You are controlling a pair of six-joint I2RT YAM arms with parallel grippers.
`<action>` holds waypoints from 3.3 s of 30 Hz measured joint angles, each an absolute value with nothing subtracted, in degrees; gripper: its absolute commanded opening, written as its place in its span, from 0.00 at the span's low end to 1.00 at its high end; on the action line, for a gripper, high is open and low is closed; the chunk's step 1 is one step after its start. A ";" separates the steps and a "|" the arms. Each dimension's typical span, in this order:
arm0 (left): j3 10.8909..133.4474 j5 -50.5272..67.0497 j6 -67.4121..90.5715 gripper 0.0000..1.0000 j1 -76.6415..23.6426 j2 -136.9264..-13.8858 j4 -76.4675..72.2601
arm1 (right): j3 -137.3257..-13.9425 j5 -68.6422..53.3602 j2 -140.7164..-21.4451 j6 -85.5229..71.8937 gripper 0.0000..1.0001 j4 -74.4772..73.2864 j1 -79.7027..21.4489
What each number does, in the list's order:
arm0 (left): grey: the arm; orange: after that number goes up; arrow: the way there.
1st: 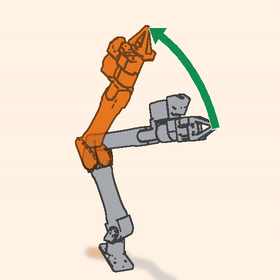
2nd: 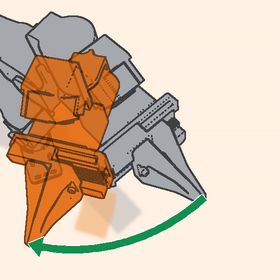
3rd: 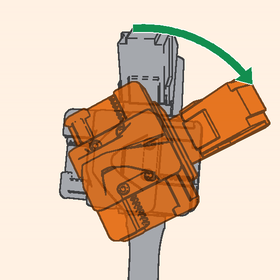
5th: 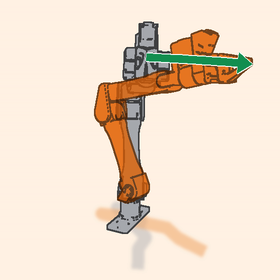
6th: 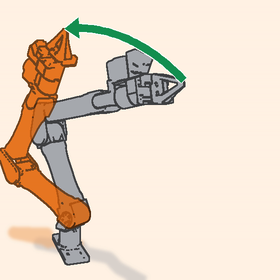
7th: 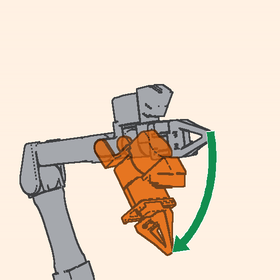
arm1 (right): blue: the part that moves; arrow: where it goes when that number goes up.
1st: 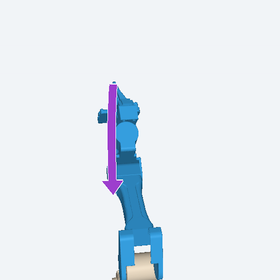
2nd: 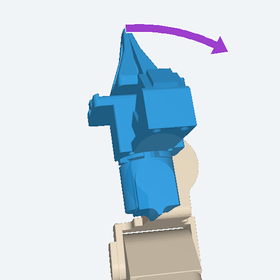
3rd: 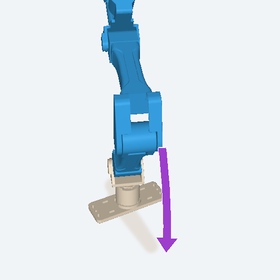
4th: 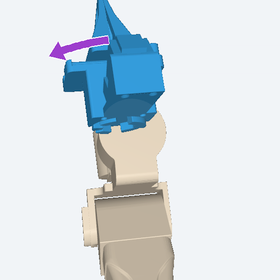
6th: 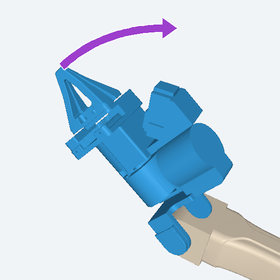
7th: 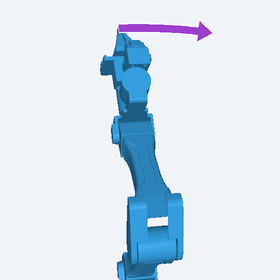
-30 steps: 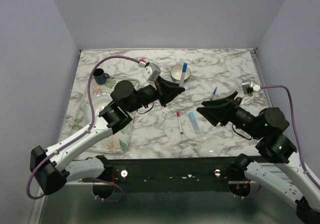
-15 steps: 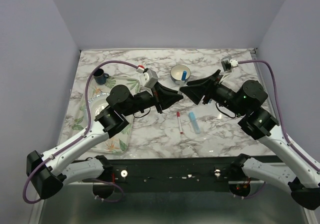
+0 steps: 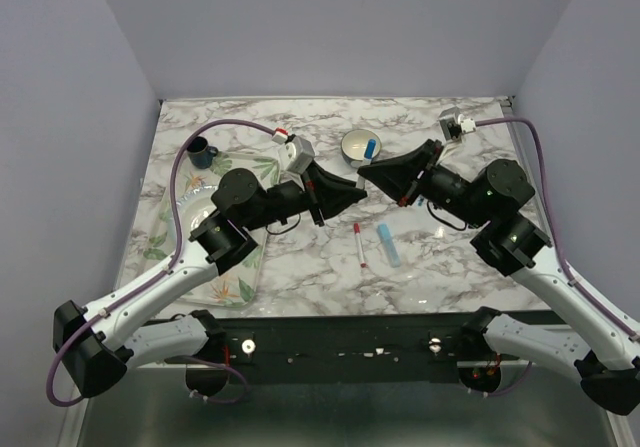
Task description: Insert the pens into the pen caps
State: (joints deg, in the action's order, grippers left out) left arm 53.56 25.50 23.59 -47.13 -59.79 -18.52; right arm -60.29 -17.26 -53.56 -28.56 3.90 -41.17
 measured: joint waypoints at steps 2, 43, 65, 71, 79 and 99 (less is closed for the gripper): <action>53.56 25.63 24.16 0.29 -47.03 -59.79 -18.52 | -59.64 -17.80 -53.45 -28.42 0.01 4.93 -41.19; 52.34 36.84 24.47 0.00 -47.37 -56.73 -20.01 | -61.10 -23.22 -46.89 -31.46 0.80 2.44 -41.28; 50.87 37.74 24.51 0.00 -47.37 -57.56 -17.82 | -69.78 -23.24 -54.46 -25.87 0.54 -4.80 -41.28; 50.87 38.13 24.71 0.00 -47.37 -58.11 -17.74 | -67.51 -23.29 -53.56 -25.89 0.54 -4.64 -41.32; 50.87 38.22 24.77 0.00 -47.37 -58.54 -17.43 | -66.11 -23.29 -53.49 -26.09 0.39 -4.40 -41.58; 52.84 41.50 33.28 0.00 -47.35 -60.77 -16.53 | -55.90 -23.20 -47.90 -26.28 0.01 5.54 -42.04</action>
State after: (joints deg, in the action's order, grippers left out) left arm 52.84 41.50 33.28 -47.35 -60.77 -16.53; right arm -55.90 -23.20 -47.90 -26.28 5.54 -42.04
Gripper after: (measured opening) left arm 0.069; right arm 0.060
